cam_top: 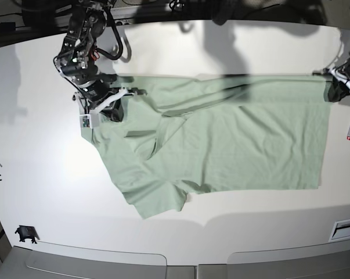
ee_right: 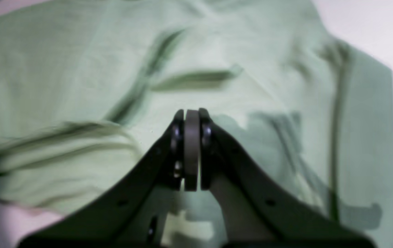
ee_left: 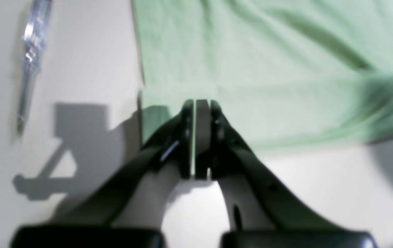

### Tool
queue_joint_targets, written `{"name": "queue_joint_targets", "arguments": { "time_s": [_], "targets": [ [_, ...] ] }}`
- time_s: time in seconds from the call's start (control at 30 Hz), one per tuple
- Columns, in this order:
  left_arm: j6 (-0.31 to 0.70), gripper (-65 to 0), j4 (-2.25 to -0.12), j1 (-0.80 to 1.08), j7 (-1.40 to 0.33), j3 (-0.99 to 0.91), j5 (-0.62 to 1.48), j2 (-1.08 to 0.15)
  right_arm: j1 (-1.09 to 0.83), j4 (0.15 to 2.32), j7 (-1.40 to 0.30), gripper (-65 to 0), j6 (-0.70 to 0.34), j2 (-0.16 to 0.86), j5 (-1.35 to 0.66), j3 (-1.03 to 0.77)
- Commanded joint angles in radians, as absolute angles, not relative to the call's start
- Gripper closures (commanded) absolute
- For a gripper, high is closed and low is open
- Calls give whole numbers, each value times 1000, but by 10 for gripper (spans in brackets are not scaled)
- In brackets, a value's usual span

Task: Fold the T-shirt properly
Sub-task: 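Pull the shirt further toward the robot with both grippers, then release and grasp the sleeve side of the shirt with the right gripper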

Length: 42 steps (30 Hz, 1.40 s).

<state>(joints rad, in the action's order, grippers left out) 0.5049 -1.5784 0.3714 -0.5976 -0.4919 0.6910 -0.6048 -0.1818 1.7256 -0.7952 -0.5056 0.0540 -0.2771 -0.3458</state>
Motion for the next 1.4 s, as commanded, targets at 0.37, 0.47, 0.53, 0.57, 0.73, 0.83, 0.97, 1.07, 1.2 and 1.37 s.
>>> {"name": "queue_joint_targets", "arguments": {
  "time_s": [0.37,0.47,0.53,0.57,0.73,0.83,0.97,1.07,1.2,1.37],
  "targets": [
    [404,0,-1334,312,-659,-236,585,-610,-231,1511,-871,0,-502,124,-275,-346],
    [404,0,-1367,383,-665,-264,596,-610,-303,1514,-908,0,-530,159,-344,-346],
    [404,0,-1408,443,-666,-288,595,-610,-355,1520,-934,0,-545,187,-382,-346],
    [404,0,-1433,475,-666,-302,595,-609,-381,1526,-936,0,-546,202,-397,-346],
    [403,0,-1575,632,-666,-376,595,-596,-500,1561,-942,0,-546,276,-454,-347],
    [403,0,-1634,697,-672,-421,595,-570,-539,1576,-964,0,-546,310,-453,-347],
    [403,0,-1661,746,-671,-453,595,-546,-558,1578,-969,0,-545,342,-454,-348],
    [403,0,-1665,743,-649,-453,595,-548,-557,1588,-973,0,-543,346,-465,-348],
    [403,0,-1704,742,-605,-474,595,-555,-557,1670,-1049,0,-543,347,-508,-348],
    [403,0,-1836,743,-598,-567,601,-554,-550,1849,-1052,0,-542,347,-513,-355]
  ]
}}
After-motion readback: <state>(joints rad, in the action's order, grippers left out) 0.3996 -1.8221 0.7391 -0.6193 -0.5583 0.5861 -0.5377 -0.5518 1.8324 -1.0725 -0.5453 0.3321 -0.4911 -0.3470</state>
